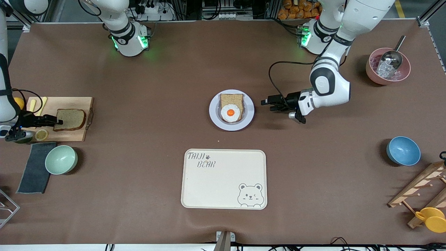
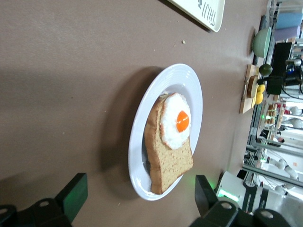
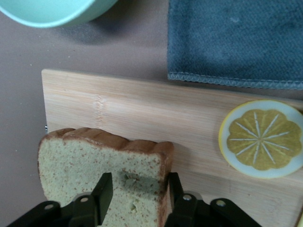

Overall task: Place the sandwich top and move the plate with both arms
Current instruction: 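Grip the plate rim with the left gripper while the right gripper lifts bread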

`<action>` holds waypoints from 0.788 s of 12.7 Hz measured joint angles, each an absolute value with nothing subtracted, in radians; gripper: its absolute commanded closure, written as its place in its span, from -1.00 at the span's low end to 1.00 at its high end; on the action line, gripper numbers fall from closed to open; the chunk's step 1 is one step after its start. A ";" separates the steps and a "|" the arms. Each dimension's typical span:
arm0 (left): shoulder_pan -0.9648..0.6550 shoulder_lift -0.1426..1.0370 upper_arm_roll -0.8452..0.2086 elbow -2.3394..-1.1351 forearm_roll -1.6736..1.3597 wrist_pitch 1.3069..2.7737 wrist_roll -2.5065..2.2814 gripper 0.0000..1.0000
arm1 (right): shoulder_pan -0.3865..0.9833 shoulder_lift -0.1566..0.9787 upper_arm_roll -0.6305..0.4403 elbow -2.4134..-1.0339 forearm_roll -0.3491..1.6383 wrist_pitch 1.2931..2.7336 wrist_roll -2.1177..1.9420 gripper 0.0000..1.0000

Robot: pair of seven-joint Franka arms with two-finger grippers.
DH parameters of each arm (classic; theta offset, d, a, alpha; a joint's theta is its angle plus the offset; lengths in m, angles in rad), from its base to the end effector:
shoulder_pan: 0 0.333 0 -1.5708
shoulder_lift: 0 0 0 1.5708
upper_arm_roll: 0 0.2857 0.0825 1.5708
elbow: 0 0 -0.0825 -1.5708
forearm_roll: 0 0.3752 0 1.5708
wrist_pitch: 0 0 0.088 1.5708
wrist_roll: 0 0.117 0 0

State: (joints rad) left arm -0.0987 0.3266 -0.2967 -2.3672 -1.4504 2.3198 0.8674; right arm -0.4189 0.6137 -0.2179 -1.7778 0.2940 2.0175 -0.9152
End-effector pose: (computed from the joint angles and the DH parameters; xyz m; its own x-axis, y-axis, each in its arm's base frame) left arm 0.4193 -0.2137 0.1528 0.9948 -0.0338 -0.0959 0.0583 -0.5829 0.8105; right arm 0.4881 -0.3338 0.1672 0.9783 0.1429 -0.1501 0.0877 -0.9416 -0.3251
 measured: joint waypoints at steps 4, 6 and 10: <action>-0.100 0.362 -0.293 -2.369 -1.554 2.330 0.979 -1.00 | -0.435 0.621 -0.218 -1.776 0.316 2.019 -0.965 0.84; -0.099 0.374 -0.293 -2.369 -1.561 2.334 0.991 -1.00 | -0.449 0.630 -0.224 -1.773 0.369 2.015 -1.052 1.00; -0.101 0.374 -0.294 -2.368 -1.589 2.335 0.992 -1.00 | -0.458 0.632 -0.222 -1.762 0.389 1.994 -1.079 1.00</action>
